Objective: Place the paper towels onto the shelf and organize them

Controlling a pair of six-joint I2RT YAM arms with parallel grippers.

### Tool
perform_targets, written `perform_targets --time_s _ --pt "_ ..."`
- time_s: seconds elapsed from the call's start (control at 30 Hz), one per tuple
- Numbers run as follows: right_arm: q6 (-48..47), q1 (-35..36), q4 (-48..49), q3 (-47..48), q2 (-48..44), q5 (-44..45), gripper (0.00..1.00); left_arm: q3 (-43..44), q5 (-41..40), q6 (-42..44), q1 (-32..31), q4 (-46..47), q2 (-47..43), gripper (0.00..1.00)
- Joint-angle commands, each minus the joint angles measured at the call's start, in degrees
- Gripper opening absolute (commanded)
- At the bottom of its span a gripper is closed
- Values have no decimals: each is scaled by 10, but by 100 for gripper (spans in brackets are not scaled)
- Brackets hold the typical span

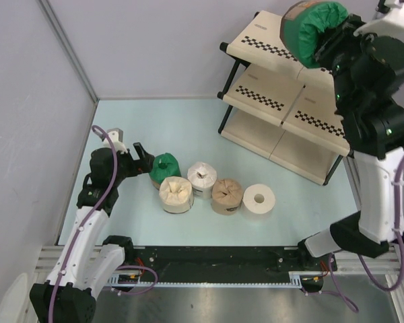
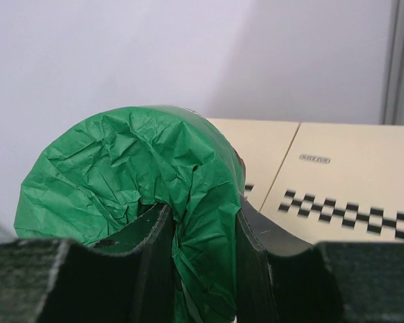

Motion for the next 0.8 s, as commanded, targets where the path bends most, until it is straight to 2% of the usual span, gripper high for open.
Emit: perform_targets --time_s 0.0,0.07,0.2,0.47,0.53,0.6,0.77 --pt "18 -83 41 61 79 -57 15 3 5 6 3 -1 3 100" --pt "39 -125 43 80 96 -76 16 3 2 7 3 -2 7 100" --pt "69 -166 42 89 123 -130 16 5 2 7 3 -2 11 100" --pt "70 -177 31 60 129 -156 20 5 4 7 3 -3 14 100" --pt "72 -179 28 57 128 -160 28 5 4 7 3 -3 15 100" --pt "74 -182 27 53 127 -162 32 5 4 7 3 -3 14 100" --pt "78 -185 25 37 114 -156 32 5 5 7 3 -3 15 100"
